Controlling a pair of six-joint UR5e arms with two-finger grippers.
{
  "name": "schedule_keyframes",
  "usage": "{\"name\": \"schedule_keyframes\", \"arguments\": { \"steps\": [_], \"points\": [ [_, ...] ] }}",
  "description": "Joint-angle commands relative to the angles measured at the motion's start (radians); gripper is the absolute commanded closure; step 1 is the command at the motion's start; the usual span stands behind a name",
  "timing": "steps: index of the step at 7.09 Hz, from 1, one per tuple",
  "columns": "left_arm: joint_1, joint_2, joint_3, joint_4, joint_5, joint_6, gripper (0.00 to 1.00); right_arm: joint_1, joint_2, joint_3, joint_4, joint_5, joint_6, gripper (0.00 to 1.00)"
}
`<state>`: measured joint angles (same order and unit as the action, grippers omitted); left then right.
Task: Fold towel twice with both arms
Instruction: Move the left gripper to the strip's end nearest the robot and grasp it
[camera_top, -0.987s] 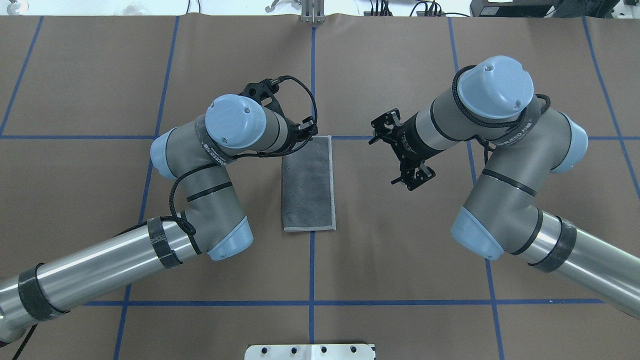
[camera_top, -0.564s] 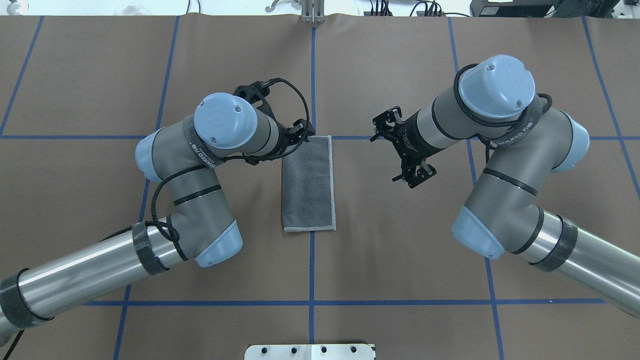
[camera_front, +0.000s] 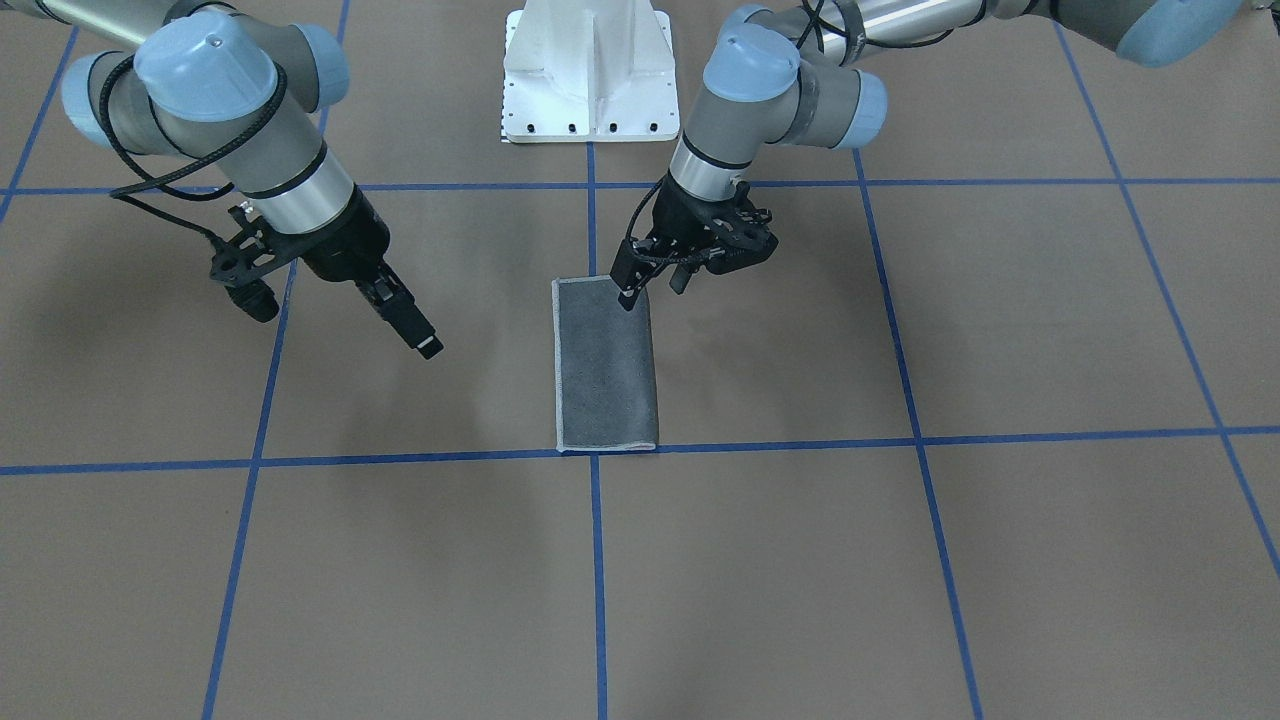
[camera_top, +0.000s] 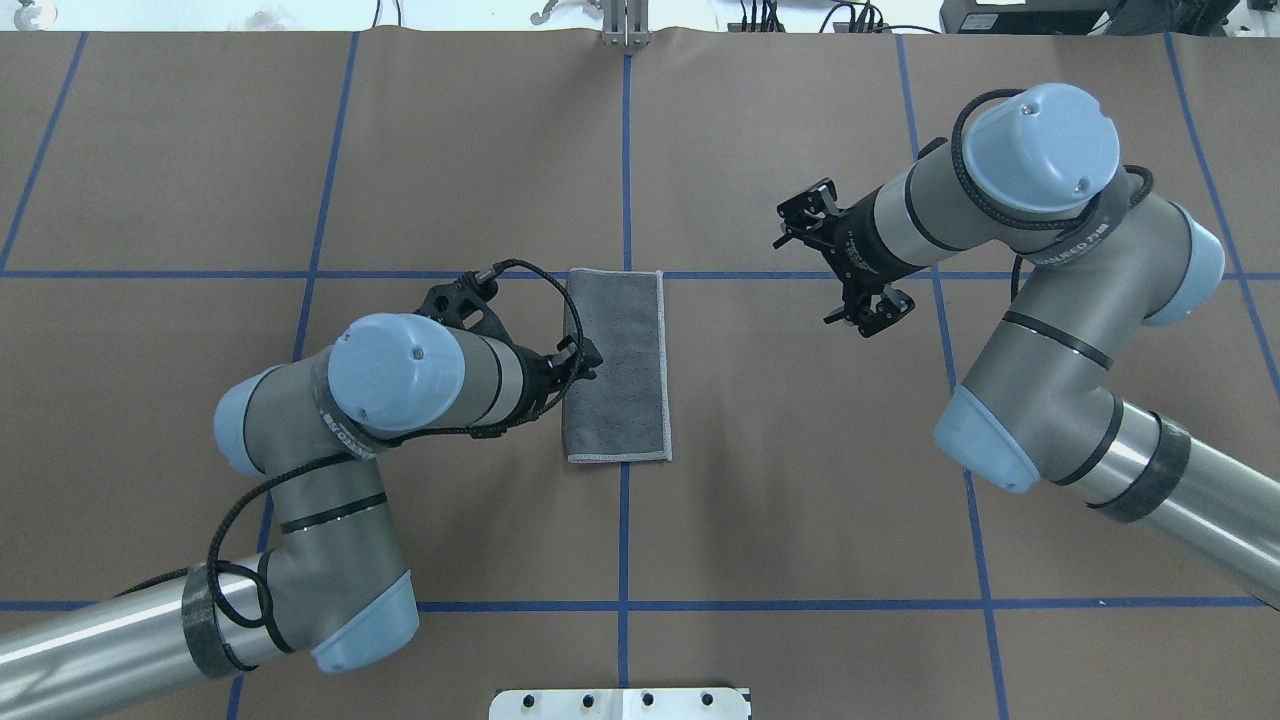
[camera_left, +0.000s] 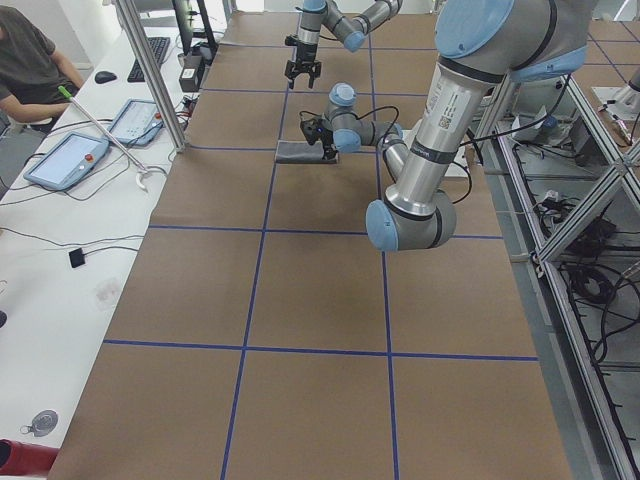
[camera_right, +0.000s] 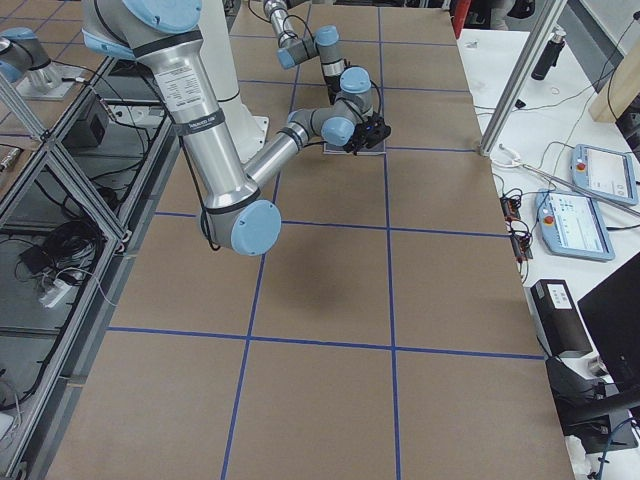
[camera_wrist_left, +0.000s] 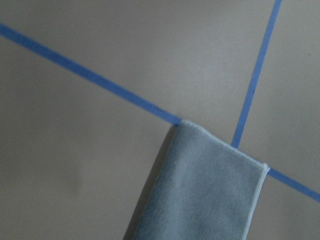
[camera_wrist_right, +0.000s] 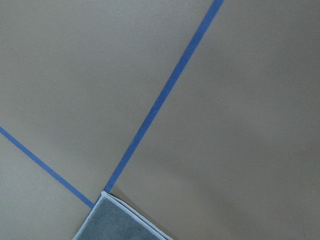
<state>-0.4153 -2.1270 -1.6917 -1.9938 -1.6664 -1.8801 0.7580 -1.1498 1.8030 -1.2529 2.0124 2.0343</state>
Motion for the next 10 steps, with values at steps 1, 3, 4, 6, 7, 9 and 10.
{"name": "schedule_keyframes", "arguments": {
  "steps": [1,3,4,6,7,9,10],
  "points": [
    [0.058,0.009,-0.002,0.0,0.037,-0.042,0.28,0.033,-0.062,-0.001,0.003,0.008,-0.12,0.0],
    [0.075,0.006,0.004,0.0,0.037,-0.045,0.33,0.034,-0.067,-0.002,0.001,0.008,-0.12,0.0],
    [0.076,-0.001,0.021,0.0,0.037,-0.045,0.33,0.032,-0.077,-0.004,0.003,0.008,-0.12,0.0],
    [0.078,-0.007,0.032,-0.002,0.037,-0.044,0.35,0.032,-0.088,-0.002,0.003,0.008,-0.12,0.0],
    [0.078,-0.008,0.035,-0.002,0.037,-0.044,0.35,0.032,-0.094,-0.002,0.003,0.008,-0.12,0.0],
    [0.078,-0.017,0.05,-0.002,0.037,-0.042,0.38,0.032,-0.094,-0.002,0.003,0.008,-0.118,0.0],
    [0.079,-0.018,0.05,-0.002,0.037,-0.04,0.39,0.032,-0.096,-0.002,0.003,0.008,-0.118,0.0]
  ]
}}
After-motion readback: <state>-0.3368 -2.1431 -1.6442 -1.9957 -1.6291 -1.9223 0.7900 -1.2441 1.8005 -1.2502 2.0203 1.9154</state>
